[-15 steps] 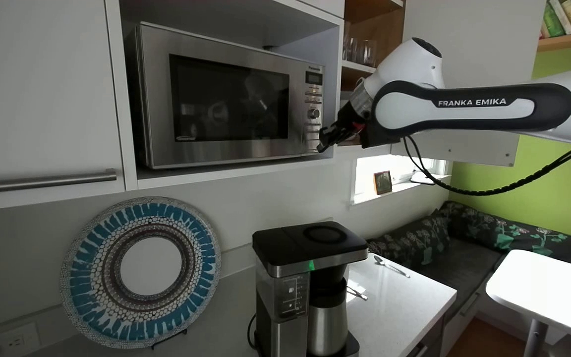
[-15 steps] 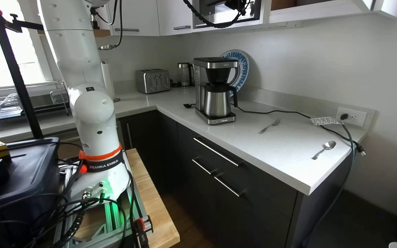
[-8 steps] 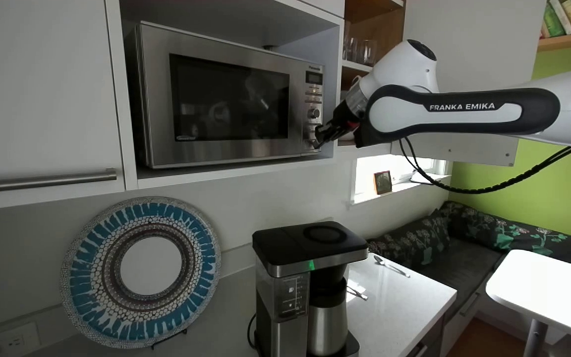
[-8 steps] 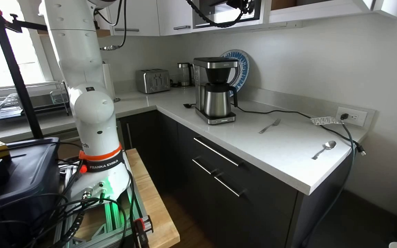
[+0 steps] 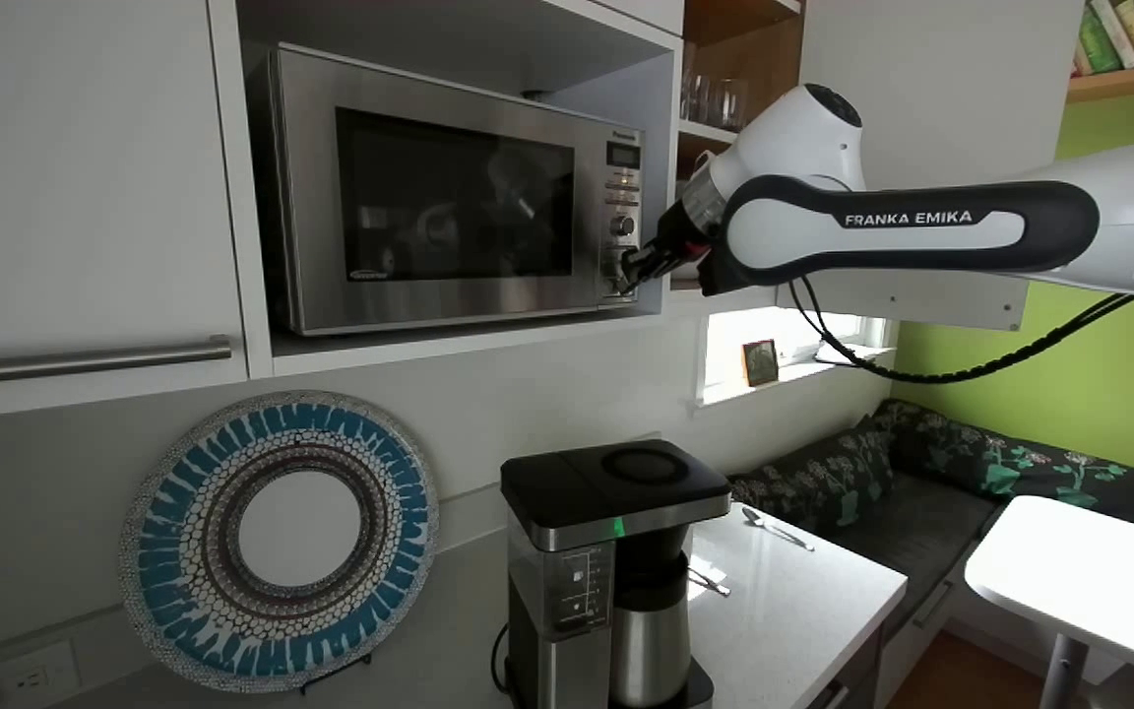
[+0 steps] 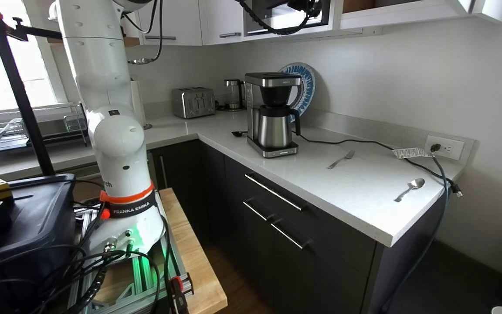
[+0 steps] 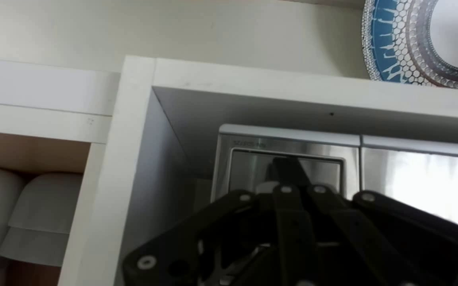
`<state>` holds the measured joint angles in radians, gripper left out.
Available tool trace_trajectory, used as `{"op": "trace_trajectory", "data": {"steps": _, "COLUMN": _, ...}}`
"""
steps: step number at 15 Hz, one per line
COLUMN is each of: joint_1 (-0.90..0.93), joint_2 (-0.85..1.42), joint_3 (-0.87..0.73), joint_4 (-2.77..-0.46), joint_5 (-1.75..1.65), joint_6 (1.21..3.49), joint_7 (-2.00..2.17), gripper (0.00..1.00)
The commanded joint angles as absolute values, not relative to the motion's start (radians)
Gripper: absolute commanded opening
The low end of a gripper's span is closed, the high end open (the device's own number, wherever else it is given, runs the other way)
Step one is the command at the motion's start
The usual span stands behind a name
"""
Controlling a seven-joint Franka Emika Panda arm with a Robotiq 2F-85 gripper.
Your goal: Push the bottom right rectangular button on the microwave
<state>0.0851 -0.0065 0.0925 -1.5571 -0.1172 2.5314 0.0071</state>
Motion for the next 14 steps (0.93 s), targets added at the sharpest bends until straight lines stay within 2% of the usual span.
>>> {"op": "trace_trajectory", "data": {"steps": 1, "joint_1": 0.088, "joint_2": 0.025, "joint_3": 0.093, "joint_4": -1.56, "joint_5": -0.105, "joint_6": 2.629, "joint_7": -0.065, "gripper": 0.0}}
{"op": "trace_trajectory", "data": {"steps": 10, "joint_1": 0.086, "joint_2": 0.035, "joint_3": 0.087, "joint_4": -1.652, "joint_5": -0.07, "joint_6": 2.866, "joint_7": -0.21, "gripper": 0.0}}
{"op": "trace_trajectory", "data": {"steps": 14, "joint_1": 0.099, "joint_2": 0.036, "joint_3": 0.088, "joint_4": -1.713, "joint_5": 0.068, "joint_6": 2.983, "joint_7": -0.393, "gripper": 0.0}}
